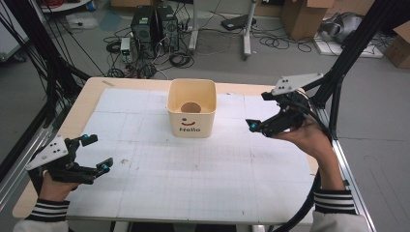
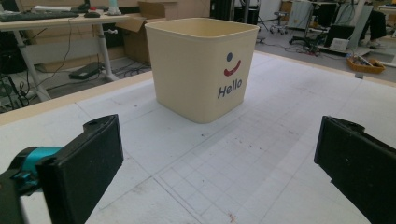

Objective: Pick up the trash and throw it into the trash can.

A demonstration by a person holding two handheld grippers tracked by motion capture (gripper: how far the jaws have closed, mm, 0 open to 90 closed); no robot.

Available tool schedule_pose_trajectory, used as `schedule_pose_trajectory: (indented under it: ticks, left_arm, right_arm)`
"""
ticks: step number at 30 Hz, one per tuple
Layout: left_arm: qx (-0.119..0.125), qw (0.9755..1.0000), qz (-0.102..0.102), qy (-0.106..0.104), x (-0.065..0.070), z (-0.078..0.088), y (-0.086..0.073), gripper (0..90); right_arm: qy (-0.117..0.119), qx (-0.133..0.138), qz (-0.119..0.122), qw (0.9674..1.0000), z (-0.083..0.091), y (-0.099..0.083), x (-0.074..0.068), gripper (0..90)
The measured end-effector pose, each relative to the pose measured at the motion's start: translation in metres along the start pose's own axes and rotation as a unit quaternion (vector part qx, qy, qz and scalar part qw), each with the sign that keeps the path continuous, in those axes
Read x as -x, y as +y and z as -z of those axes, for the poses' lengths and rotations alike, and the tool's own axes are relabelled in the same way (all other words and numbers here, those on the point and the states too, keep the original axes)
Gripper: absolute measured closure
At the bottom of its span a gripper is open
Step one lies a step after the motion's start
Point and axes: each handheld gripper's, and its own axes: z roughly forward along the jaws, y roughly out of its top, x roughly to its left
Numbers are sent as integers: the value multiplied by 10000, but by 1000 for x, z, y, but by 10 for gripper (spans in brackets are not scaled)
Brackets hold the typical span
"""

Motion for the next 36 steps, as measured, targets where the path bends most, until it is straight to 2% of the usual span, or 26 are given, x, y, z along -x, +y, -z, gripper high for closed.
schedule_pose_trajectory:
  ticks: [8, 18, 20, 22, 26, 31, 34, 36]
  left_arm:
    - [-21, 10000, -12, 11, 0, 0, 0, 18]
    - [-19, 10000, -13, 12, -1, 1, -1, 17]
    - [-30, 10000, -10, 19, -1, 0, -1, 17]
    - [-36, 10000, -6, 11, -1, 0, -1, 17]
    - [-33, 10000, -13, 16, -1, 1, -1, 17]
    - [-35, 10000, -2, -2, -1, 0, -2, 17]
    - [-28, 10000, -1, -5, -1, 0, -2, 17]
    - [-7, 10000, 14, -13, -1, 0, -2, 17]
  right_arm:
    - [-183, 549, -278, 9979, 3, -48, -15, 2]
    - [-317, 1002, -509, 9932, -5, -96, -28, 3]
    - [-315, 1103, -556, 9918, -6, -105, -30, 2]
    - [-417, 1224, -533, 9902, -6, -112, -31, 2]
    - [-456, 1590, -662, 9840, -2, -124, -33, 2]
    - [-504, 1784, -761, 9797, -5, -140, -37, 3]
    - [-530, 1758, -812, 9796, -8, -147, -38, 3]
    - [-535, 1887, -827, 9771, -8, -150, -39, 3]
